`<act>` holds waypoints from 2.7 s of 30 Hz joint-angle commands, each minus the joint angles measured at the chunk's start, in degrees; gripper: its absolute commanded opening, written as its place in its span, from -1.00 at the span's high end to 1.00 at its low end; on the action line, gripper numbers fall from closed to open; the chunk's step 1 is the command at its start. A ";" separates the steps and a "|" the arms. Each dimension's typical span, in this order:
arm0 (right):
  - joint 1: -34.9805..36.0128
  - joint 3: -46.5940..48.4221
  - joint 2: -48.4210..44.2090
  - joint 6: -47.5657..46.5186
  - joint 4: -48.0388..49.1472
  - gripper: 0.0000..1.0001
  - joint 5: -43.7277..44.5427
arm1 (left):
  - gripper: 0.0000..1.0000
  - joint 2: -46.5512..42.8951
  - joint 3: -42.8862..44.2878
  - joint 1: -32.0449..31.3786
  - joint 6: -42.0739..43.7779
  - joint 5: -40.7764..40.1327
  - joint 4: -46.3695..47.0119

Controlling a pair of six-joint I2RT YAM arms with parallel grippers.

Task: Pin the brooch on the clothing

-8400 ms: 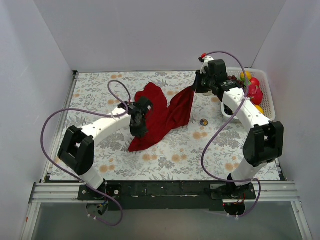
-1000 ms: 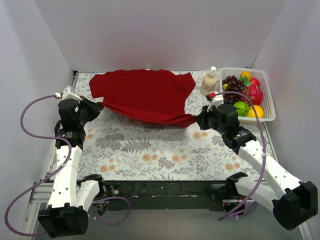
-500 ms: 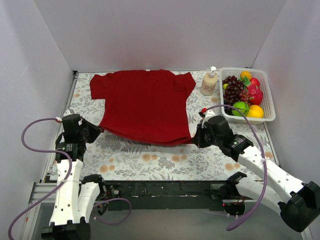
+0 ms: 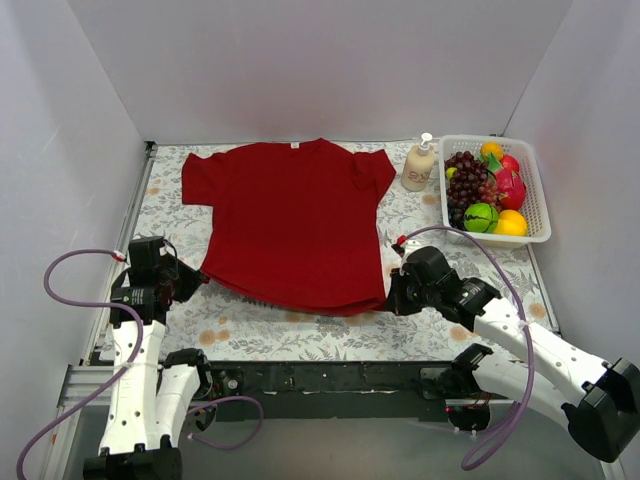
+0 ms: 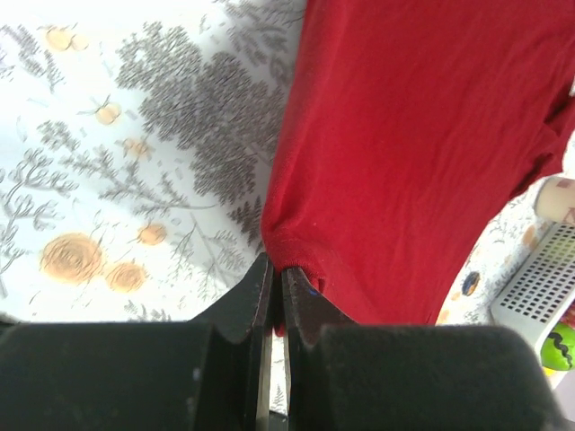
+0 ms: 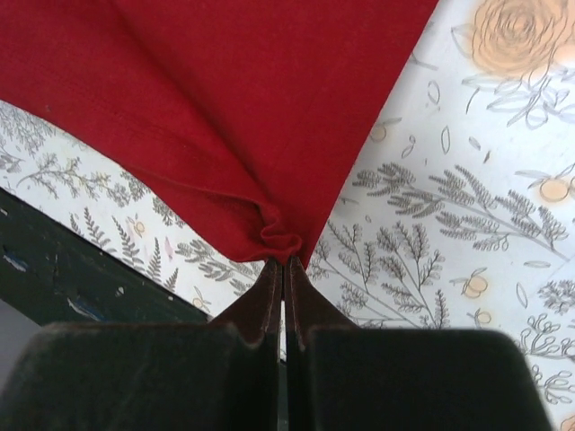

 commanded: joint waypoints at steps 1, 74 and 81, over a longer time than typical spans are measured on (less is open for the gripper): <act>0.95 -1.94 -3.03 2.87 -4.94 0.97 -1.76 | 1.00 -1.88 -0.29 0.02 -0.75 -1.62 -6.01; 3.50 19.50 27.99 -6.45 0.59 -0.77 -2.55 | -0.96 38.96 12.98 -11.55 18.41 -0.39 3.30; 4.82 19.50 32.91 -6.53 -0.55 -0.77 -3.26 | -0.96 49.52 13.51 -20.02 14.11 -4.52 4.79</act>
